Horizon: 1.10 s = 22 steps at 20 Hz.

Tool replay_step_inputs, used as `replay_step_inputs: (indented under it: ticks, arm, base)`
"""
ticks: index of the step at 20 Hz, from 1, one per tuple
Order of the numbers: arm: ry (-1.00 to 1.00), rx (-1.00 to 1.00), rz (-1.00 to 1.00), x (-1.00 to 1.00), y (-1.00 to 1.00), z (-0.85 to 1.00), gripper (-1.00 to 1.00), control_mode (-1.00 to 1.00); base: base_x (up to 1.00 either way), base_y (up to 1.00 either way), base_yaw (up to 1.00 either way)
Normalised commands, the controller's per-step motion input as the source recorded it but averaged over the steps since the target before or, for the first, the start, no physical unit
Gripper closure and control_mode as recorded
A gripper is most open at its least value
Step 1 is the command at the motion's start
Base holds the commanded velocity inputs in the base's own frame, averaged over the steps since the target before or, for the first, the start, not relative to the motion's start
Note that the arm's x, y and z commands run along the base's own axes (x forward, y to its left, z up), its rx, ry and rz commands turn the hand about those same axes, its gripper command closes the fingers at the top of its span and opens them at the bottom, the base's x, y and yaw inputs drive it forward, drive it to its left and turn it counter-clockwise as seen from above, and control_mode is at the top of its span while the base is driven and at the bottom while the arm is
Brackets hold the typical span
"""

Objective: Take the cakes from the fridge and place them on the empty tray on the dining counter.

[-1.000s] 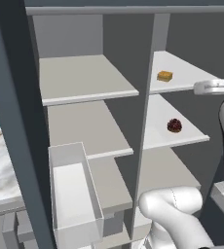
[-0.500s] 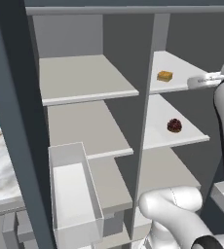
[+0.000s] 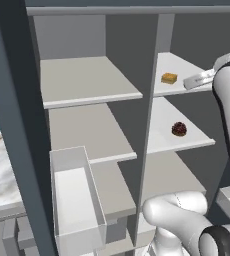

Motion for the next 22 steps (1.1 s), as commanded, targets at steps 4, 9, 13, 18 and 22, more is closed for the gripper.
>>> replay_step_inputs:
  ticks: [4, 9, 13, 18, 22]
  arm:
    - [-0.03, -0.03, 0.13, 0.24, 0.00, -0.32, -1.00, -1.00]
    - [-0.03, 0.00, 0.04, 0.19, 0.00, -0.08, -1.00, -1.00]
    - [0.00, 0.00, 0.01, 0.37, 0.00, 0.01, -1.00, -1.00]
    - [0.06, 0.00, 0.00, 0.39, 0.00, 0.00, -1.00, -1.00]
    - [0.10, -0.01, 0.00, 0.29, -0.05, 0.00, -1.00, -1.00]
  base:
    - [0.00, 0.00, 0.00]
    - [0.00, 0.00, 0.00]
    - [0.00, 0.00, 0.00]
    - [0.00, 0.00, 0.00]
    - [0.00, 0.00, 0.00]
